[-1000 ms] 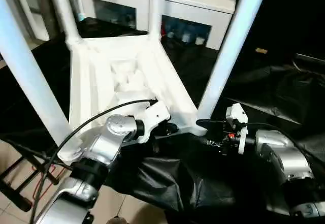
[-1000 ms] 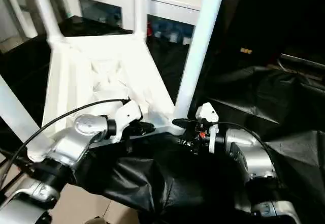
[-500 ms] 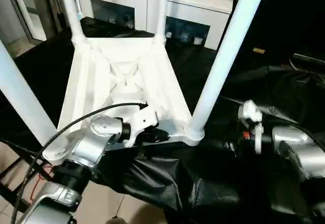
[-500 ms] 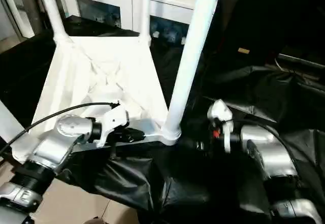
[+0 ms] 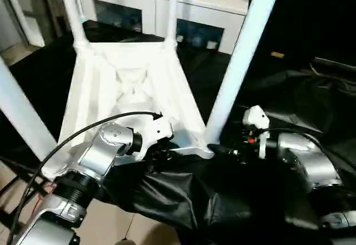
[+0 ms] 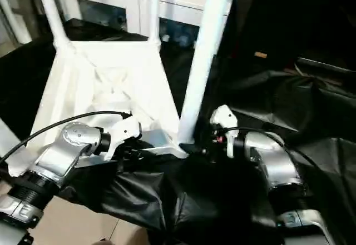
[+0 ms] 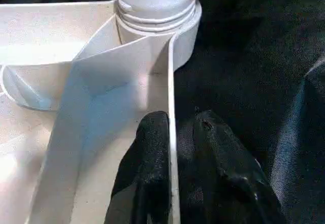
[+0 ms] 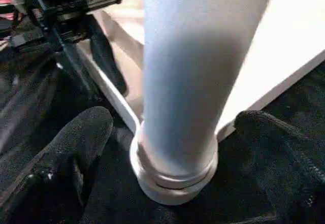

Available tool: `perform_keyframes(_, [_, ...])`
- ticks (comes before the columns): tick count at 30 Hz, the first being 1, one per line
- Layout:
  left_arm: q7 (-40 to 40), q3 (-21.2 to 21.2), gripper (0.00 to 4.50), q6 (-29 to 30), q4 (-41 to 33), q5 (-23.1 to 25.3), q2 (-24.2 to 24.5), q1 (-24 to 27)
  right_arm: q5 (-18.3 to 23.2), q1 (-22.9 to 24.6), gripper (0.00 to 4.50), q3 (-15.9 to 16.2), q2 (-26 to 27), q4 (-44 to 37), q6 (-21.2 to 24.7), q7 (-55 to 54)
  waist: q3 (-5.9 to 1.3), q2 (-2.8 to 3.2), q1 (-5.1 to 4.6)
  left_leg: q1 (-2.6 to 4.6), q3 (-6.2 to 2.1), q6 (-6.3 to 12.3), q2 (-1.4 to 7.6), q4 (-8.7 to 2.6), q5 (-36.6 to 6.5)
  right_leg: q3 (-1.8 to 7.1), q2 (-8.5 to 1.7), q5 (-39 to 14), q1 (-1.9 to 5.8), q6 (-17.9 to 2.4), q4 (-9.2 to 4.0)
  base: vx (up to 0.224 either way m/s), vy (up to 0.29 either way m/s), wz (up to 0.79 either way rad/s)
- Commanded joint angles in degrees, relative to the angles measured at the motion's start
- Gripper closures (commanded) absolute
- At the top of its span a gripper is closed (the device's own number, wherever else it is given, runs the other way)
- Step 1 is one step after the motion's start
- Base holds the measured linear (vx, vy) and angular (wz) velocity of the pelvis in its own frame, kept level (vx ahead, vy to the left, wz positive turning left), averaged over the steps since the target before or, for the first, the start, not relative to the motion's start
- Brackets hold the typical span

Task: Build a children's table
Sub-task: Rotate leg to tighten

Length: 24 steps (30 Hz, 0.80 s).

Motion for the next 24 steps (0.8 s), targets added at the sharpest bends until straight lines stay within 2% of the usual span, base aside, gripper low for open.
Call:
perform_keyframes(1, [0.7,-1.9,3.82,1.7,3.2,2.3,0.9,0.7,-0.6,-1.1,0.00,0.4,0.1,1.3,-0.9,0.3,-2.89,-0.09,0.10,-0.04,0.16,2.29,1.05,-3.48,-11.0,2.17,-2.60,-9.4,2.78,-11.7,-4.08,0.000,0.000,0.00])
perform_keyframes(5, [1.4,-2.0,4.02,1.6,4.4,2.2,0.2,-0.3,-0.7,-3.0,0.00,0.5,1.6,4.2,-0.6,-0.8,-2.92,0.05,0.01,0.04,0.11,1.69,1.00,-3.53,-12.2,2.16,-2.64,-11.4,2.68,-11.6,-4.20,0.000,0.000,0.00])
perform_keyframes(7, [1.0,-2.0,4.25,1.6,4.6,1.9,0.1,-0.5,-0.6,-3.6,0.30,0.4,2.1,5.2,-0.2,-0.8,-2.87,0.12,0.12,0.10,0.02,1.35,1.13,-3.63,-12.7,2.20,-2.75,-12.3,2.69,-11.2,-4.31,0.000,0.000,0.00])
perform_keyframes(11, [0.7,-2.0,4.44,1.4,4.9,1.5,0.0,-0.8,-0.2,-4.6,0.63,0.6,2.7,7.1,0.2,-0.1,-3.00,0.17,0.11,0.03,-0.01,1.31,1.12,-3.59,-11.9,2.17,-2.64,-10.2,2.76,-11.9,-4.05,0.000,0.000,0.00])
perform_keyframes(12, [0.8,-1.9,4.48,1.3,5.0,1.2,-0.1,-0.8,-0.2,-5.1,0.75,0.7,3.0,8.0,0.0,0.2,-3.10,0.19,0.15,0.03,0.01,1.51,1.11,-3.50,-11.1,2.17,-2.64,-8.4,2.85,-12.3,-3.82,0.000,0.000,0.00])
perform_keyframes(15, [0.8,-1.9,4.50,1.0,5.4,0.9,-0.1,-1.0,-0.6,-5.7,0.88,1.1,3.2,9.4,-0.7,0.7,-3.10,0.22,0.16,0.04,0.11,1.87,1.04,-3.41,-10.6,2.14,-2.59,-7.0,2.84,-13.1,-3.75,0.000,0.000,0.00])
perform_keyframes(19, [0.6,-1.6,4.50,0.9,5.4,0.5,-0.1,-0.8,-1.1,-6.5,1.30,1.6,3.6,11.1,-1.0,1.4,-3.01,0.15,0.16,0.08,0.07,1.59,1.12,-3.52,-12.1,2.17,-2.76,-10.1,2.80,-12.5,-4.01,0.000,0.000,0.00])
perform_keyframes(21, [0.6,-1.6,4.50,0.9,5.3,0.5,-0.1,-0.8,-1.2,-6.6,1.35,1.6,3.7,11.4,-1.2,1.5,-2.99,0.15,0.16,0.06,0.07,1.51,1.12,-3.53,-12.1,2.19,-2.73,-10.2,2.78,-12.3,-4.02,0.000,0.000,0.00])
perform_keyframes(24, [0.5,-1.3,4.50,1.0,5.2,-0.1,-0.2,-0.6,-1.2,-7.3,1.71,1.7,4.1,13.0,-1.6,1.8,-3.09,0.15,0.13,0.07,0.07,1.65,1.16,-3.49,-11.1,2.17,-2.73,-8.8,2.77,-12.7,-3.80,0.000,0.000,0.00])
